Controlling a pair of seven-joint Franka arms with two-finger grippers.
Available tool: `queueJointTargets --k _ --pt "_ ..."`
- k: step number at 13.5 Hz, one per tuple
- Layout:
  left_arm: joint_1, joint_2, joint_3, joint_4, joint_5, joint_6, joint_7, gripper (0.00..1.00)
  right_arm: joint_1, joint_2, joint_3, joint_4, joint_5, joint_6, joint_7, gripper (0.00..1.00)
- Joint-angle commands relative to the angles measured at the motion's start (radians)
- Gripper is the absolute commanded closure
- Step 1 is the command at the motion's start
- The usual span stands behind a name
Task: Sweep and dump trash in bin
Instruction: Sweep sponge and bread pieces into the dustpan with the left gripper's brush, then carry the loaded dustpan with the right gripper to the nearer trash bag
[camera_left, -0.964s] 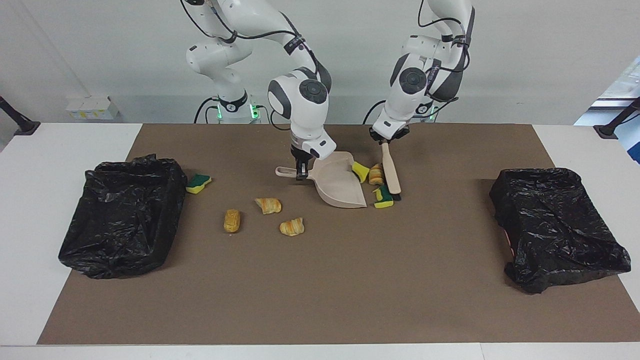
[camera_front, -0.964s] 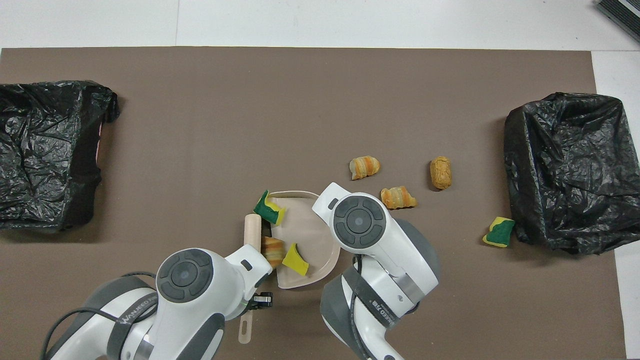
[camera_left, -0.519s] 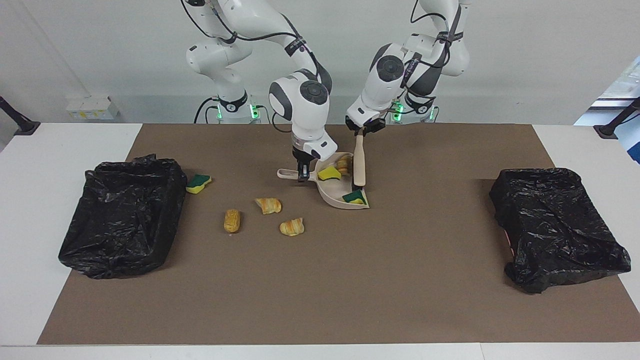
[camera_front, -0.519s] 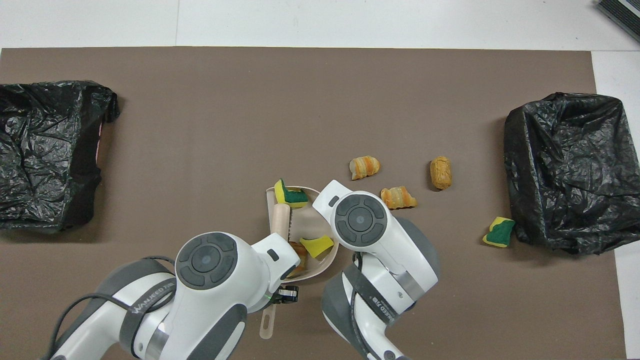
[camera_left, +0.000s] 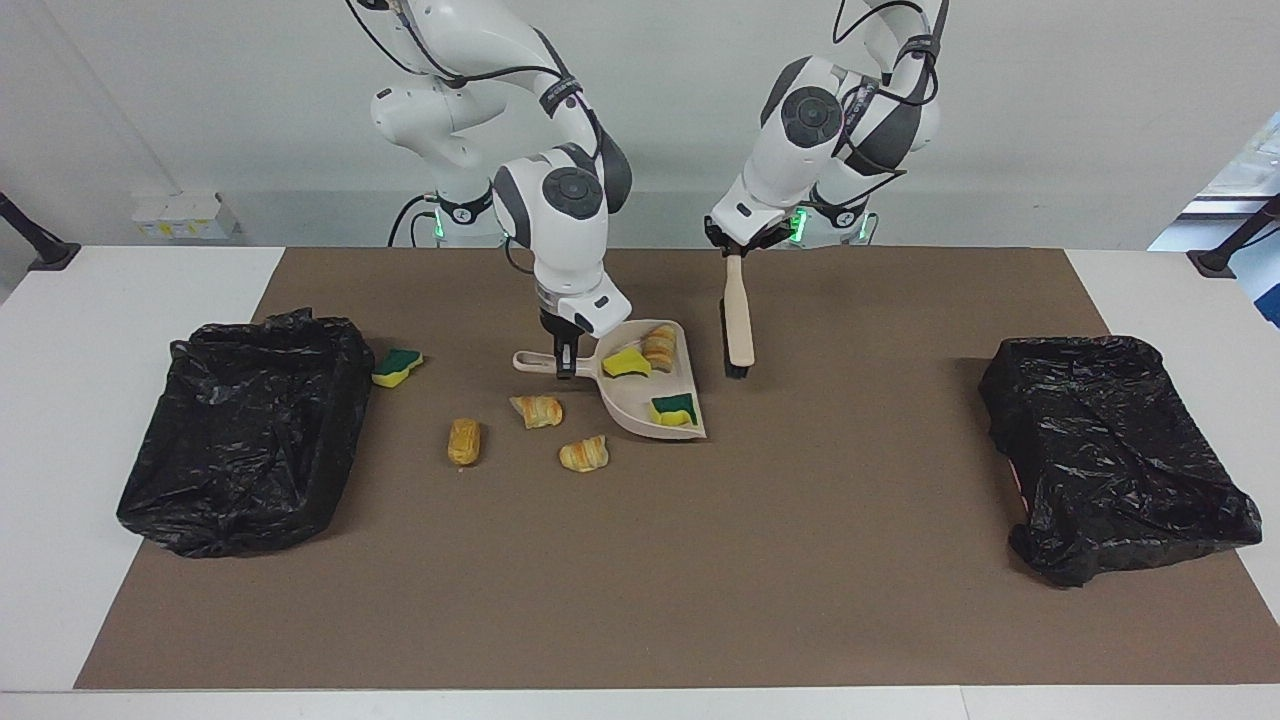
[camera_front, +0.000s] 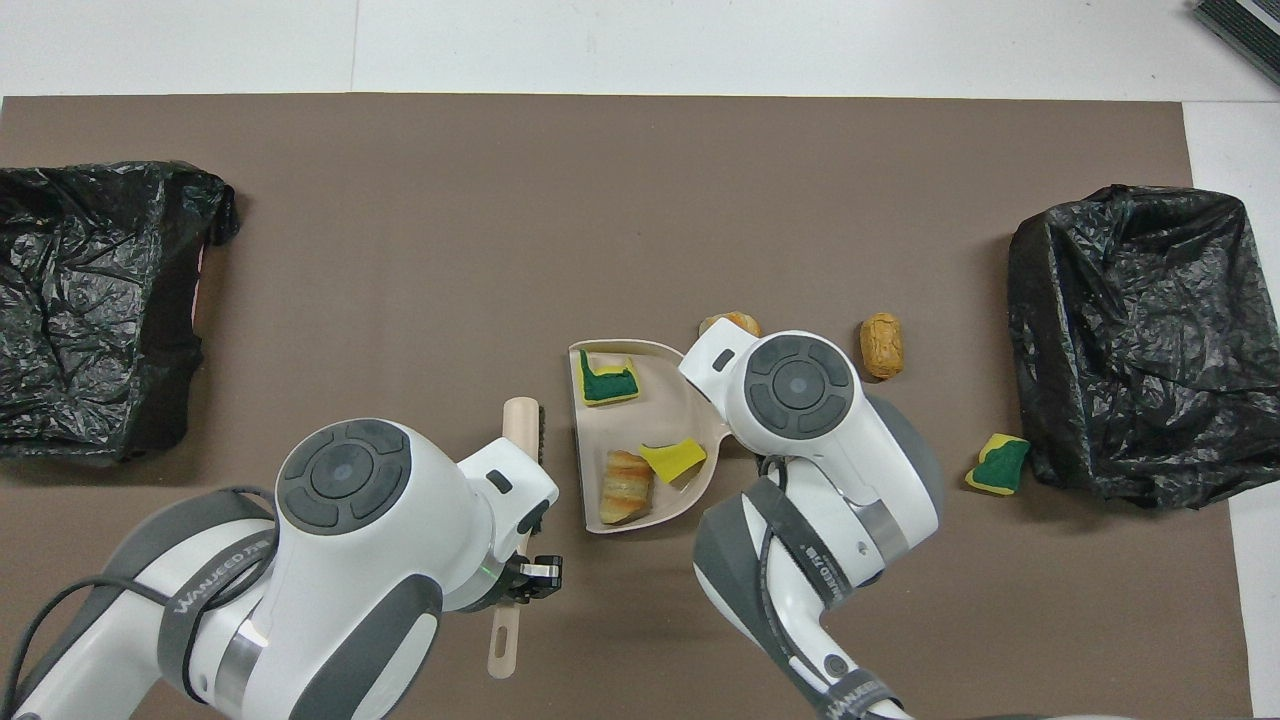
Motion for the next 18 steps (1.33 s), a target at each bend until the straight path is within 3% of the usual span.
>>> queueJointTargets --k 1,4,8,12,14,16,18 --pt "-0.023 -0.085 -0.035 -0.088 0.030 0.002 -0.098 1.00 -0.067 -0.022 0.007 0.082 0.007 -0.117 -0.076 1.00" --pt "-0.026 -0.130 -0.138 -0.165 0.031 0.046 -0.188 1.00 -0.156 -0.022 0.001 0.171 0.021 -0.221 -0.076 1.00" --pt "-0.112 -0.202 -0.233 -0.294 0.030 0.168 -0.337 1.00 -0.292 -0.070 -0.004 0.200 0.016 -0.232 -0.080 1.00" --pt "-0.231 -0.191 -0.237 -0.365 0.025 0.278 -0.411 1.00 -0.464 -0.059 -0.004 0.238 0.004 -0.234 -0.186 1.00" --pt "-0.235 -0.153 -0.237 -0.366 0.010 0.323 -0.413 1.00 -0.570 -0.055 -0.009 0.241 -0.004 -0.216 -0.218 1.00" --pt "-0.236 -0.125 -0.238 -0.365 -0.002 0.352 -0.410 1.00 -0.667 -0.021 -0.010 0.312 -0.019 -0.223 -0.267 1.00" --pt "-0.235 -0.124 -0.237 -0.366 -0.031 0.366 -0.397 1.00 -0.731 -0.002 -0.009 0.355 -0.120 -0.226 -0.414 1.00"
